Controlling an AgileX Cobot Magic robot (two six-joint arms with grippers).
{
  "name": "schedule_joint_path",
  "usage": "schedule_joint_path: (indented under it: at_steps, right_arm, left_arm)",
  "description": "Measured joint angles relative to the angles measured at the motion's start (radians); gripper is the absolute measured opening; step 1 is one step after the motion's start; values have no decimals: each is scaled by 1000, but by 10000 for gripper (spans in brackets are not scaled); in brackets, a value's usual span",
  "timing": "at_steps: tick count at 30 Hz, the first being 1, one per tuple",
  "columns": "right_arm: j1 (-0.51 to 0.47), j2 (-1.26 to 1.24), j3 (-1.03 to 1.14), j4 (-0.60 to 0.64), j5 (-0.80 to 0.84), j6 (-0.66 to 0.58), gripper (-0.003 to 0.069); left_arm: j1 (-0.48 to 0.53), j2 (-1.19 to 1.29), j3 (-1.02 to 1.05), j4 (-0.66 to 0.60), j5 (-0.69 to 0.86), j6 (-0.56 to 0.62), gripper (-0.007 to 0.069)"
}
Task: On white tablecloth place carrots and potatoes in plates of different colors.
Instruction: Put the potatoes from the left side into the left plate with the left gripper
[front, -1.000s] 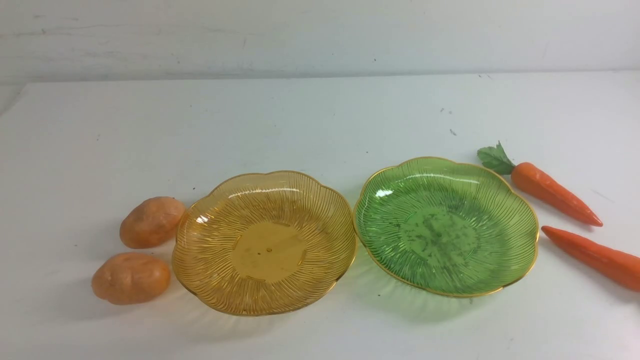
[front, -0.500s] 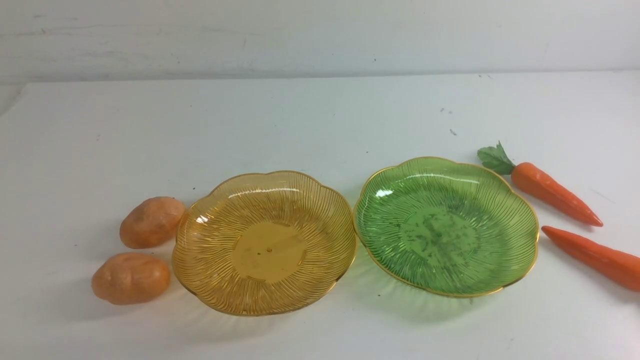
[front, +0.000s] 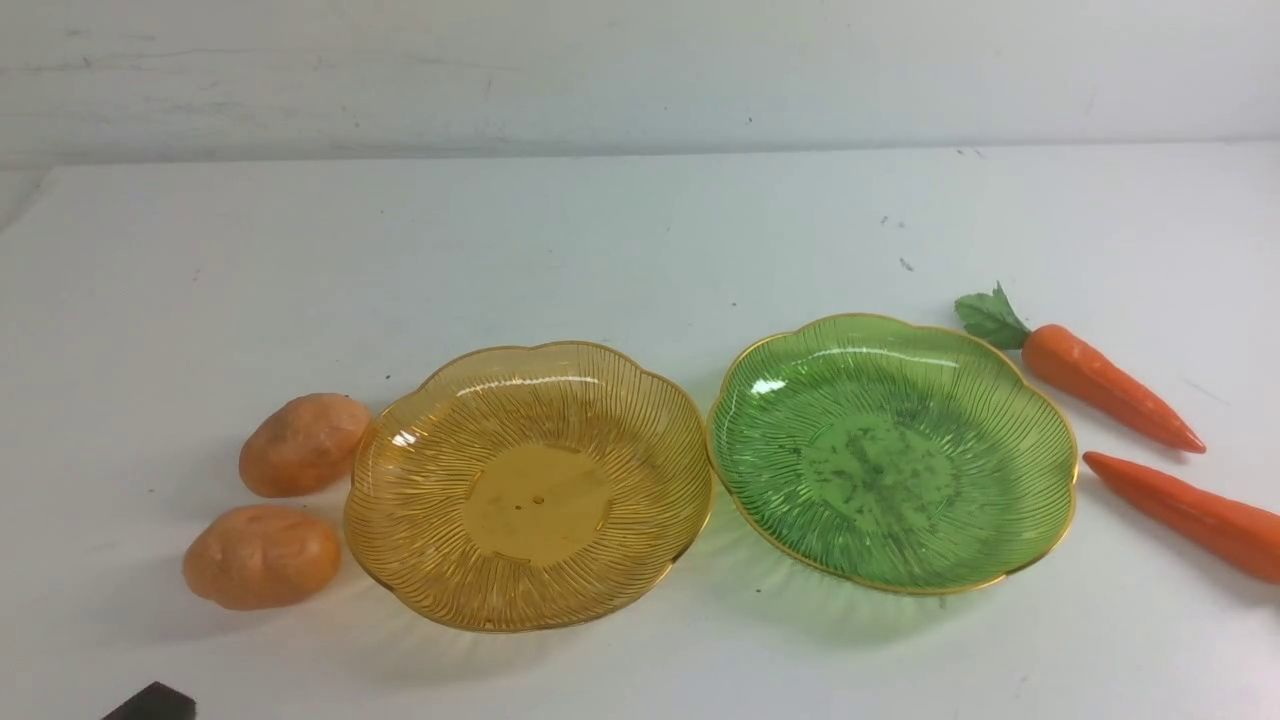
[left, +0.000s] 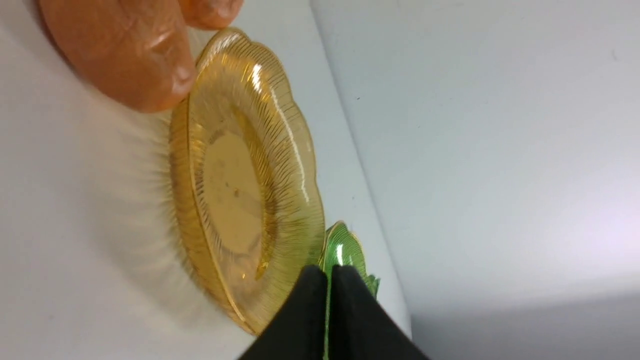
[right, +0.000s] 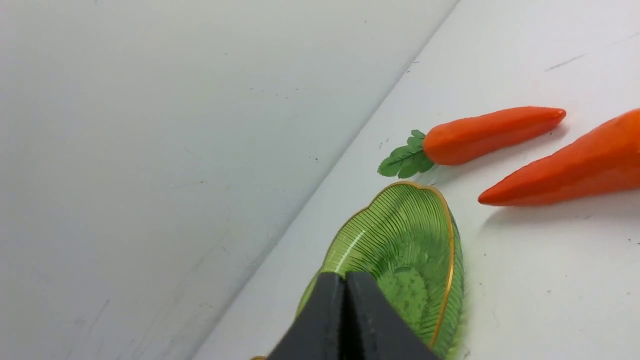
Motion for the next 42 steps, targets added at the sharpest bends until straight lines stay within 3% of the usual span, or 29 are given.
schedule_joint_path:
  at_steps: [5,9,15,19,22,25,29,35,37,42]
  right_arm:
    - [0,22,-253,-51,1,-322,-15]
    - [0,179,-513,-128,178,-498,-15]
    - [0,519,-690,-251,754,-525,-15]
    - [0,699,-690,-285,875,-530,-15]
    - [0,777,-692,-285,880,-530,-15]
    - [0,797,-692,-285,880,-543,-15]
    - [0,797,-692,-284,880,-551,-15]
    - [0,797,-692,-285,880,-552,-15]
    - [0,797,-692,-285,880,-552,-15]
    - [0,797,-692,-285,880,-553,-15]
  left_arm:
    - [0,34,-211,12,126,264,-3]
    - [0,271,-439,146,269,326,-3]
    - [0,779,-706,567,764,341,-3]
    - [0,993,-827,743,812,342,-3]
    - [0,1116,-877,756,763,342,18]
    - [0,1214,-903,739,728,342,94]
    - [0,1380,-976,740,673,327,309]
    - [0,1557,-1035,740,562,190,613]
    - [0,1605,-1035,740,502,174,669]
    - [0,1659,-1035,748,432,146,683]
